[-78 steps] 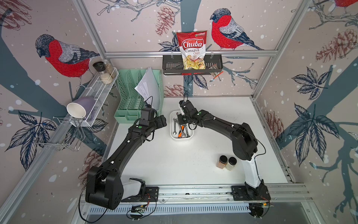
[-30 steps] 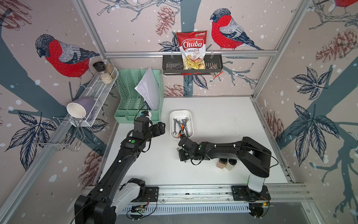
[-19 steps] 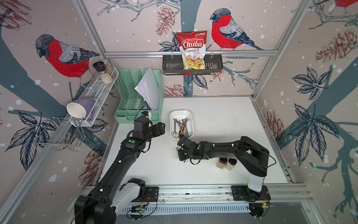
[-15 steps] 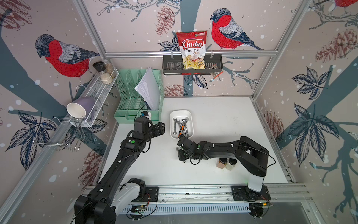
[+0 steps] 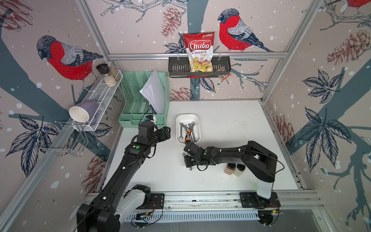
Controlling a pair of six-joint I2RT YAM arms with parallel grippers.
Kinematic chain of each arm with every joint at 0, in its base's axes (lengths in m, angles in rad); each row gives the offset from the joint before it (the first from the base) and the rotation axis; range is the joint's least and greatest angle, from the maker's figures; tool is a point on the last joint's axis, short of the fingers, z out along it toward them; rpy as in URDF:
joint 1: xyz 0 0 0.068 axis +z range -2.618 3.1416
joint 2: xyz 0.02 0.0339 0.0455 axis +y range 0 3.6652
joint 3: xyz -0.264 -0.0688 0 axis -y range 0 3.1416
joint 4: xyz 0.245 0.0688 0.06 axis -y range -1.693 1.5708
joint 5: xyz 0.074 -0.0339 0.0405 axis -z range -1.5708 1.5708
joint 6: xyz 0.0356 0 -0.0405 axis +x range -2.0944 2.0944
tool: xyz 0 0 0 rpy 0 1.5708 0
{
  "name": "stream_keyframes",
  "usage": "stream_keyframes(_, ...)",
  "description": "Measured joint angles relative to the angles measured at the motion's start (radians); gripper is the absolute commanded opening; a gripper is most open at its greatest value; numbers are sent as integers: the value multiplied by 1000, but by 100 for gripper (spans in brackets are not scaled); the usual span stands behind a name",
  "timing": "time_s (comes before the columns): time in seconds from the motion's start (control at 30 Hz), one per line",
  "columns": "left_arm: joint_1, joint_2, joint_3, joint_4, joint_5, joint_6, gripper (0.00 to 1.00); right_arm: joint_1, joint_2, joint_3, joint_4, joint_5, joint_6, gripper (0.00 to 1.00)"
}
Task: Take out the wrench from the storage box
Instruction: Place the wrench at the center of the board.
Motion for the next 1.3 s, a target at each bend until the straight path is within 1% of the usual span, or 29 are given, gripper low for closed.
stream_keyframes(0.7,0,-4,0,0,-11,0,87,-9,-13,-36,43,-35,0,21)
stream_keyframes(1.07,0,-6,-1,0,-27,0,87,-8,-64,-87,26,-83,2,25)
stream_keyframes(1.3,0,-6,-1,0,-28,0,88,5,-73,-97,19,-113,3,25)
